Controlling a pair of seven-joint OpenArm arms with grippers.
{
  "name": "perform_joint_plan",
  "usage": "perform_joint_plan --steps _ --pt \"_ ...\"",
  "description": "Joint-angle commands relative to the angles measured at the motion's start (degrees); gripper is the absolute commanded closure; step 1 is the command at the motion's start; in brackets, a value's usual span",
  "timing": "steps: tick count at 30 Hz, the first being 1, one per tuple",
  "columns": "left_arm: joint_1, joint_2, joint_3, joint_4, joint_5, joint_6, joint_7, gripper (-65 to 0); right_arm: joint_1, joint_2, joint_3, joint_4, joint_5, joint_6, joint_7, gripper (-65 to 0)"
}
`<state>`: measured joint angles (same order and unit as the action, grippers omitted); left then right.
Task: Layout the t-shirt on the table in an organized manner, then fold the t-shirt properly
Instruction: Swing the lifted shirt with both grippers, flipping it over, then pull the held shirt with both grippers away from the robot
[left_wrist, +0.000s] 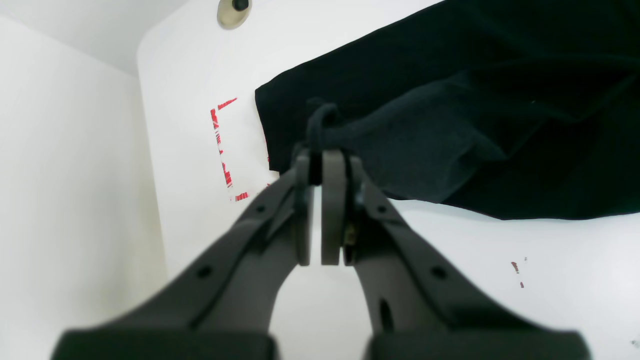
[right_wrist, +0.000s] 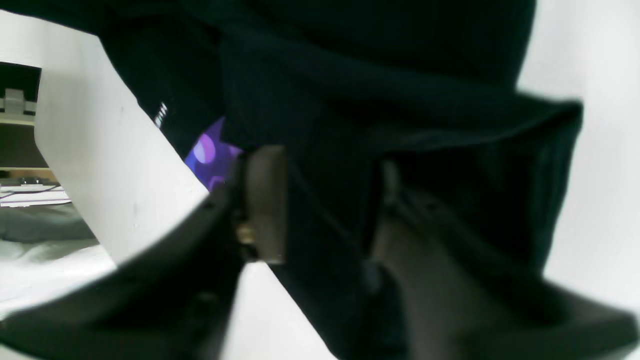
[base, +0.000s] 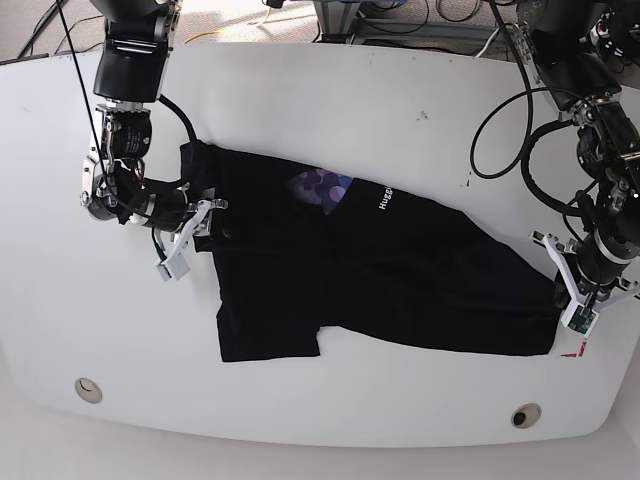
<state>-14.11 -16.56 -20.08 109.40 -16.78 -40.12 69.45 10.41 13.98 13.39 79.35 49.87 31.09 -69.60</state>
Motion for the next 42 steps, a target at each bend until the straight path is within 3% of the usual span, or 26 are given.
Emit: perform_joint_plan --steps 1,3,21,27,42 --pt "-1.1 -0.6 -0.2 1.1 -0.6 0.1 -1.2 0.0 1.4 0.7 0.2 0.9 1.5 0.3 0.9 -4.9" --pt "-1.1 -0.6 -0.2 1.1 -0.6 0.1 -1.2 0.0 1.4 0.8 0.2 0.9 1.5 0.3 0.9 0.0" --pt "-1.7 -1.4 -0.2 1.1 -0.6 0.1 -1.5 0.0 -1.8 1.5 0.5 14.9 1.5 -0.2 0.5 0.0" --pt "-3.9 -1.2 -0.2 1.1 -0.6 0.1 -1.5 0.0 -1.2 4.2 0.5 17.0 1.5 -0.2 0.5 0.0" --pt "-14.8 -1.1 0.3 0.7 -0.5 0.1 -1.5 0.0 12.0 13.8 0.0 15.3 1.4 -0.2 0.5 0.0"
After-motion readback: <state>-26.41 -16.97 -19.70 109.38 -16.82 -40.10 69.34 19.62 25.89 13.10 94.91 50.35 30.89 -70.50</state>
